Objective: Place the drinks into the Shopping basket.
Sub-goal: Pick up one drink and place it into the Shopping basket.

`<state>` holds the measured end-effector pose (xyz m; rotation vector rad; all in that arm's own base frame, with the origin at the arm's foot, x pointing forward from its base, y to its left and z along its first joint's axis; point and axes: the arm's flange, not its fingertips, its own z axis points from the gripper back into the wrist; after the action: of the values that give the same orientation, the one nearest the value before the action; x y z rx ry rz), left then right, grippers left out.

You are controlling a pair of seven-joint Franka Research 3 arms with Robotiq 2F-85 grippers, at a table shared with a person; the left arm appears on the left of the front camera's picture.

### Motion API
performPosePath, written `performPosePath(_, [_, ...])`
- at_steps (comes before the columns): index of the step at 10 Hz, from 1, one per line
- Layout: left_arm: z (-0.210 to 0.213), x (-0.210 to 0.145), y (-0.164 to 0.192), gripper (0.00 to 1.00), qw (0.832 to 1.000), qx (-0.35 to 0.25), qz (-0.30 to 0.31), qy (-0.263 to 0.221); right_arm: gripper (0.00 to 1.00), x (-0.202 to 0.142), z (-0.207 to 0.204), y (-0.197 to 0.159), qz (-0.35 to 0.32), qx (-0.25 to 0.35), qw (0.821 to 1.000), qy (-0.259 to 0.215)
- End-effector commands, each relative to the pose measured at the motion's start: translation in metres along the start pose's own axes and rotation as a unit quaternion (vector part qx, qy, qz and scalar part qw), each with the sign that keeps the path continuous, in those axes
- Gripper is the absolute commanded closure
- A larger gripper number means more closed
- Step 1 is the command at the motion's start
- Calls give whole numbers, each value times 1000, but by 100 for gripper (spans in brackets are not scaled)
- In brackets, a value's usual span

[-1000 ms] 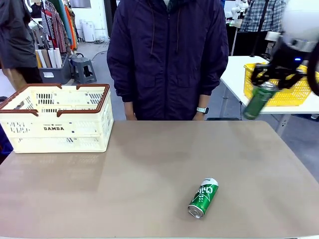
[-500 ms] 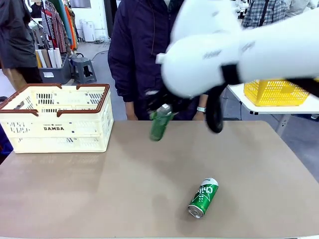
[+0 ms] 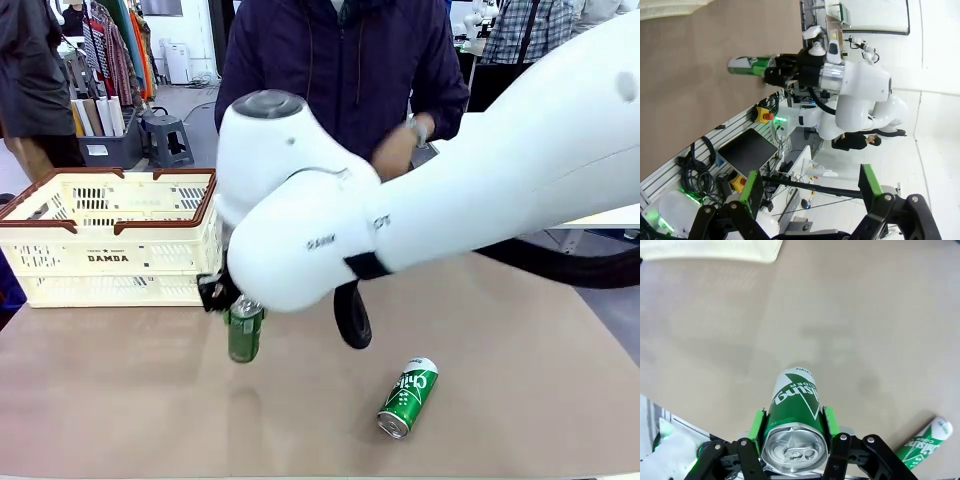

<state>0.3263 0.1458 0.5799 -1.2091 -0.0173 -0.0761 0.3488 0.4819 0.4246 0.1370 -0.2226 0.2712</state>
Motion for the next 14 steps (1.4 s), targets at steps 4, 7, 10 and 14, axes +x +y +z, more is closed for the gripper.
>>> performPosePath(4, [0, -1, -3, 0, 1000, -6, 1, -6, 100, 12, -34, 13, 1, -26, 999, 19])
performPosePath(7, [0, -1, -3, 0, 1000, -6, 1, -6, 100, 12, -39, 11, 7, -14, 1000, 20])
performPosePath(10, [0, -1, -3, 0, 1000, -6, 1, -6, 0, 10, -38, 7, 0, -13, 1000, 24])
performPosePath(14, [0, -1, -3, 0, 1000, -6, 1, -6, 0, 27, 26, -15, 9, 32, 999, 2])
